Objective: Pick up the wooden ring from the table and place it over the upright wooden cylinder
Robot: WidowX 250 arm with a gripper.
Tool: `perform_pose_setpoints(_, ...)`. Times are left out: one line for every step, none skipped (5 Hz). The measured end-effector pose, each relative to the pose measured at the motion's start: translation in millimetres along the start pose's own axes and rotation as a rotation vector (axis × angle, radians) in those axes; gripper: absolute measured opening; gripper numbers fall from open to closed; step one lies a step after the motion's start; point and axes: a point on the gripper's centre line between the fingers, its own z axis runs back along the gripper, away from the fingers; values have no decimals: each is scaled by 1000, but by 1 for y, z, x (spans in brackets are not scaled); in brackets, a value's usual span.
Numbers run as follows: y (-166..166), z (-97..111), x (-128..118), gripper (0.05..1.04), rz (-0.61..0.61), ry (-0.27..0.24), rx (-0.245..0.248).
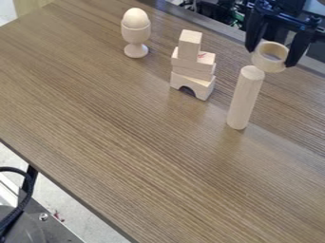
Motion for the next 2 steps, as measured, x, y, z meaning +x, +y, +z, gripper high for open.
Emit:
perform_pose_setpoints(0, -1, 0, 725, 0, 2, -1)
perform_pose_setpoints(1, -4, 1, 725, 1, 8, 2)
